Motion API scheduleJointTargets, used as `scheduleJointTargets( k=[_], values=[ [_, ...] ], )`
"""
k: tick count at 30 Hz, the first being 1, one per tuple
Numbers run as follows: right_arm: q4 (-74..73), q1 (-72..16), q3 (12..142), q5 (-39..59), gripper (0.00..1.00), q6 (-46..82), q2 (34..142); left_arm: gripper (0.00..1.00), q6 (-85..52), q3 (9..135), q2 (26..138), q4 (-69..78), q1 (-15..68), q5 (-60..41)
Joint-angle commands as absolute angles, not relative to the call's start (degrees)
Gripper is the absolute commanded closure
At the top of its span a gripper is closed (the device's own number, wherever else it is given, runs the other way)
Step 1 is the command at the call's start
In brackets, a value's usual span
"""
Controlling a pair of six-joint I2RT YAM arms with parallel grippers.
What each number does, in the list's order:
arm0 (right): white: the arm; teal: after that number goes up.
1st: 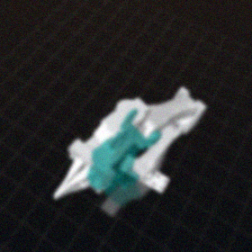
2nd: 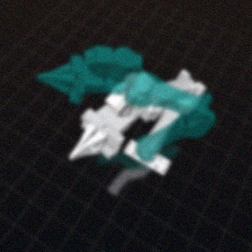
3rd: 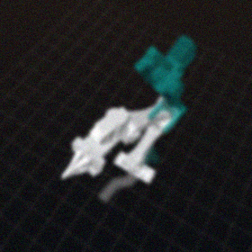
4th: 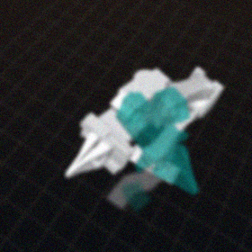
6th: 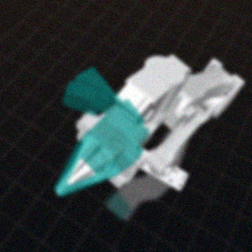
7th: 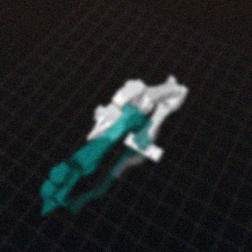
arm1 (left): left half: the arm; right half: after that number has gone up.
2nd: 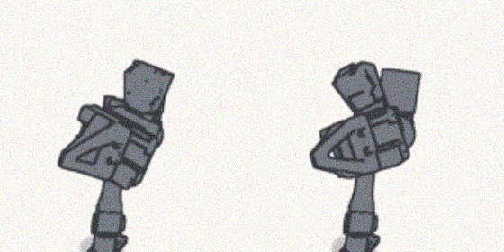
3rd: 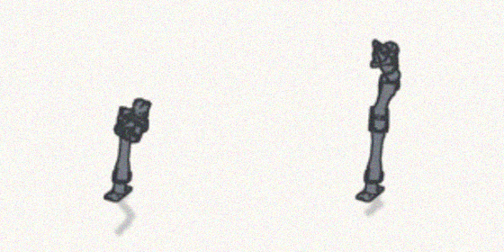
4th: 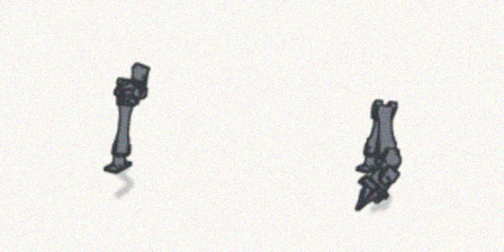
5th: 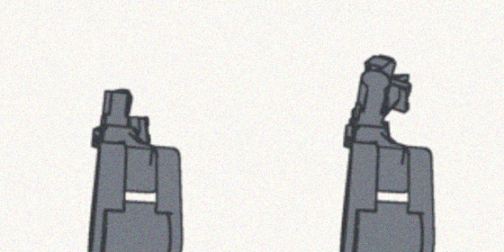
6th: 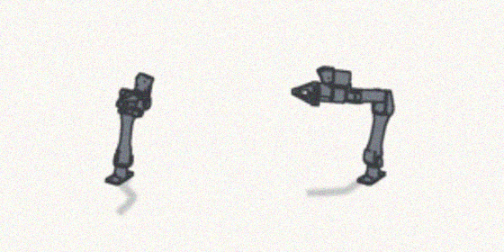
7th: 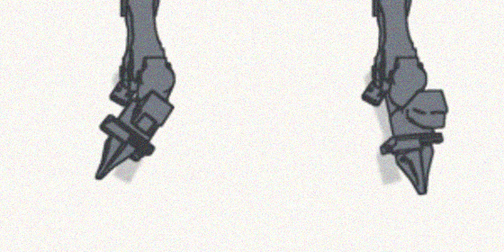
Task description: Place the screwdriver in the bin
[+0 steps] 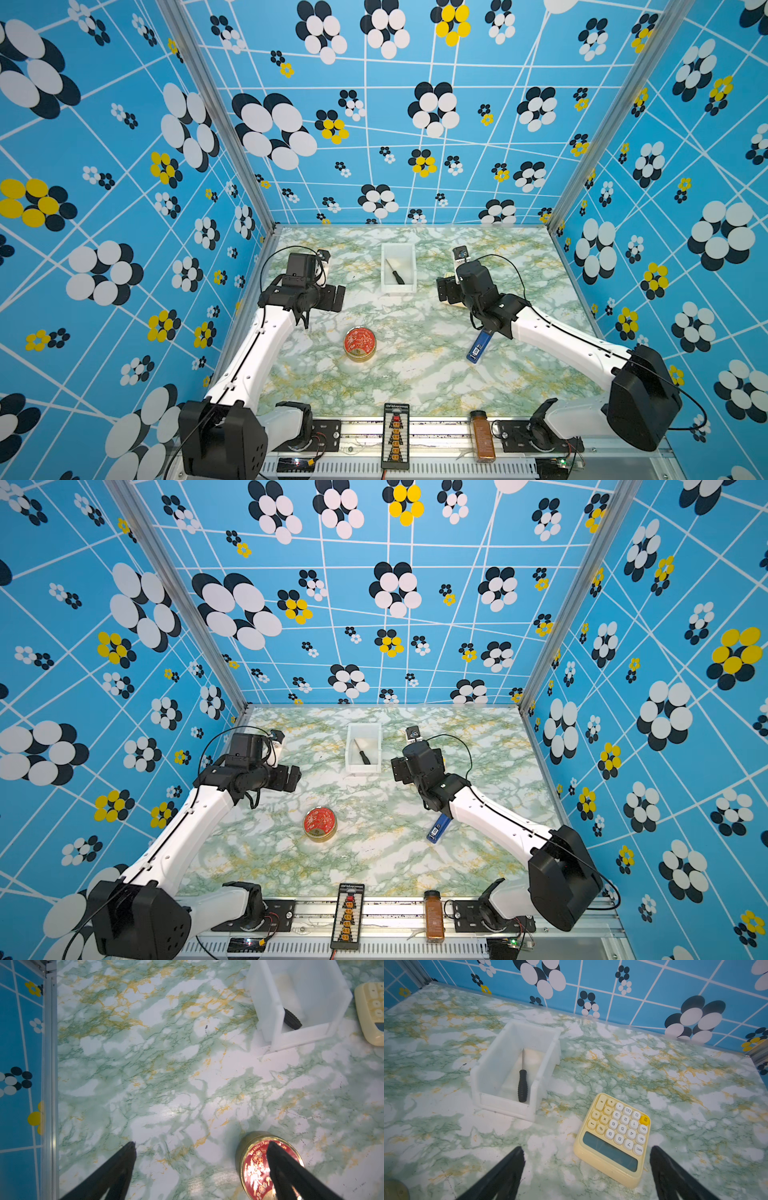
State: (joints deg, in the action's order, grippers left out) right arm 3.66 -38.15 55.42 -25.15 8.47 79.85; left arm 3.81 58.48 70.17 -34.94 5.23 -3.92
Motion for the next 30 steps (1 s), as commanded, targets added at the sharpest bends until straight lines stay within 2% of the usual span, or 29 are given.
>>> scheduleJointTargets(
  k=[1, 9, 22, 30],
  values=[
    [-1.11, -37.56, 54.99, -27.29, 0.02, 5.68, 80.99, 0.01, -0.81, 57.25, 71.9, -29.55, 3.16, -5.63],
    [-8.0, -31.04, 53.22, -18.13, 0.01, 6.95, 81.81, 0.01, -6.59, 52.84, 74.5, -17.17, 1.14, -3.04],
    [-18.53, -19.74, 43.79, -16.28, 0.01, 9.27, 79.03, 0.01, -2.75, 39.86, 75.65, 5.93, 0.12, 0.25],
    [-30.02, -15.79, 33.87, -19.09, 0.01, 7.17, 75.5, 0.01, -2.9, 29.4, 74.31, 26.17, 0.0, -0.04]
  ],
)
